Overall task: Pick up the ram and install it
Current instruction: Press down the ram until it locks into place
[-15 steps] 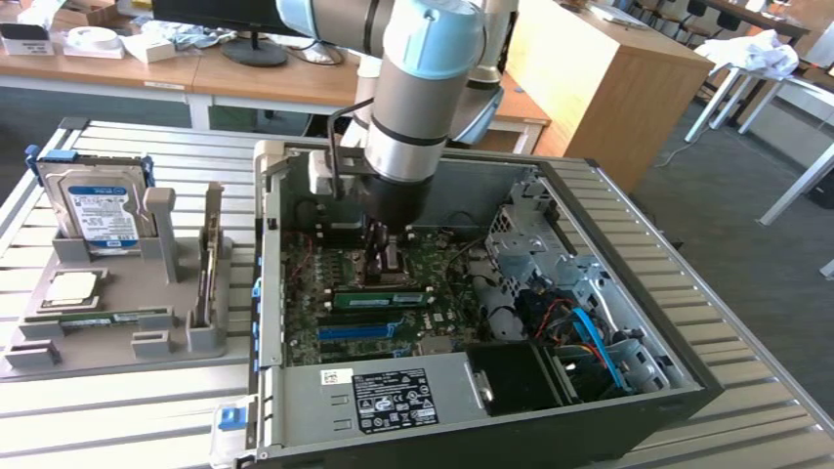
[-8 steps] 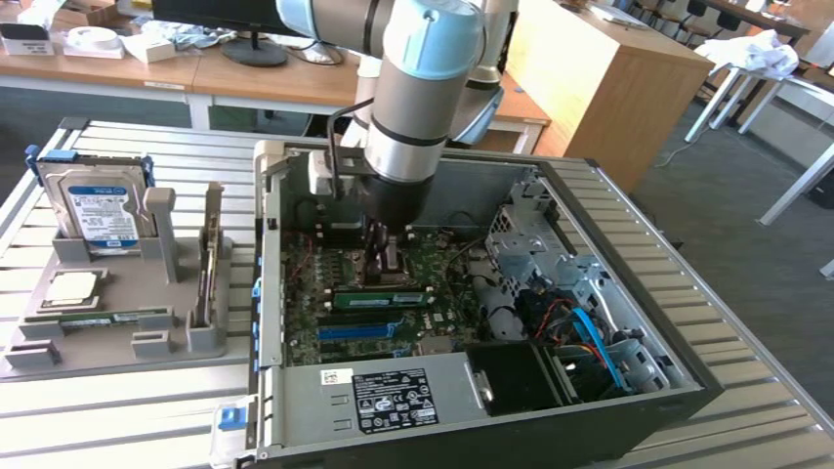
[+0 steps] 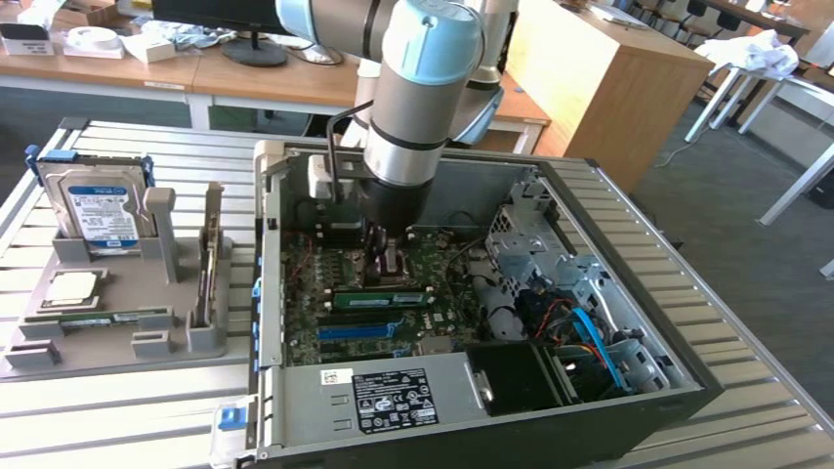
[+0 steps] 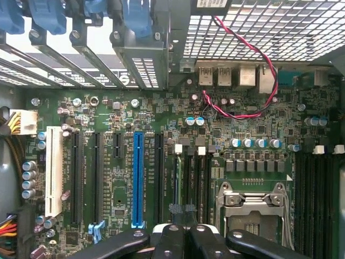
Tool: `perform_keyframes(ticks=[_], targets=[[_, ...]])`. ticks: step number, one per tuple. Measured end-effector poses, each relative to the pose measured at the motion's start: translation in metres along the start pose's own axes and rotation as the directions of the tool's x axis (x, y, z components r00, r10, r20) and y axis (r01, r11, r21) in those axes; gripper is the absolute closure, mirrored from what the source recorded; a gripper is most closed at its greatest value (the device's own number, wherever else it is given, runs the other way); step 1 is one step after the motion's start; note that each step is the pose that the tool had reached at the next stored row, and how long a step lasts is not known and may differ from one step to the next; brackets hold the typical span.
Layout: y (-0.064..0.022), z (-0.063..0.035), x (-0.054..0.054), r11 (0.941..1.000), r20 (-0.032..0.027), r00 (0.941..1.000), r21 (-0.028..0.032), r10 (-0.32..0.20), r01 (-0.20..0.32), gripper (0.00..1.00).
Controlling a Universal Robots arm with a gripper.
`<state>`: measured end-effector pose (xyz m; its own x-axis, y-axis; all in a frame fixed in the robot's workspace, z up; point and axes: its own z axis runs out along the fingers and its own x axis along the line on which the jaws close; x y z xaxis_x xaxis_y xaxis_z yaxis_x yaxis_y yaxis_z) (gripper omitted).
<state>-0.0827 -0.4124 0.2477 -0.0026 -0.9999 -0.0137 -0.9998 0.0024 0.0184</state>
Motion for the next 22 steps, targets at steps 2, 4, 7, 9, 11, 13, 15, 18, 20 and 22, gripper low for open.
perform_keyframes(ticks=[2, 4, 7, 9, 11, 13, 15, 18, 20, 22], targets=[[0.0003, 0.0003, 0.0, 1.0, 0.0001, 1.0, 0.0001, 0.0, 0.0, 0.9], [0.001, 0.0008, 0.0, 1.0, 0.0003, 1.0, 0.0002, 0.0, 0.0, 0.9], [0.0015, 0.0011, 0.0, 1.0, 0.0, 1.0, 0.0, 0.0, 0.0, 0.9], [0.0015, 0.0011, 0.0, 1.0, 0.0, 1.0, 0.0001, 0.0, 0.0, 0.9], [0.0016, 0.0013, 0.0, 1.0, 0.0002, 1.0, 0.0001, 0.0, 0.0, 0.9], [0.0018, 0.0018, 0.0, 1.0, 0.0003, 1.0, 0.0002, 0.0, 0.0, 0.9], [0.0019, 0.0029, 0.0, 1.0, 0.0003, 1.0, 0.0002, 0.0, 0.0, 0.9], [0.0019, 0.0055, 0.0001, 1.0, 0.0001, 1.0, 0.0001, 0.0, 0.0, 0.9], [0.002, 0.0068, 0.0001, 1.0, 0.0001, 1.0, 0.0, 0.0, 0.0, 0.9], [0.002, 0.0068, 0.0001, 1.0, 0.0, 1.0, 0.0, 0.0, 0.0, 0.9]])
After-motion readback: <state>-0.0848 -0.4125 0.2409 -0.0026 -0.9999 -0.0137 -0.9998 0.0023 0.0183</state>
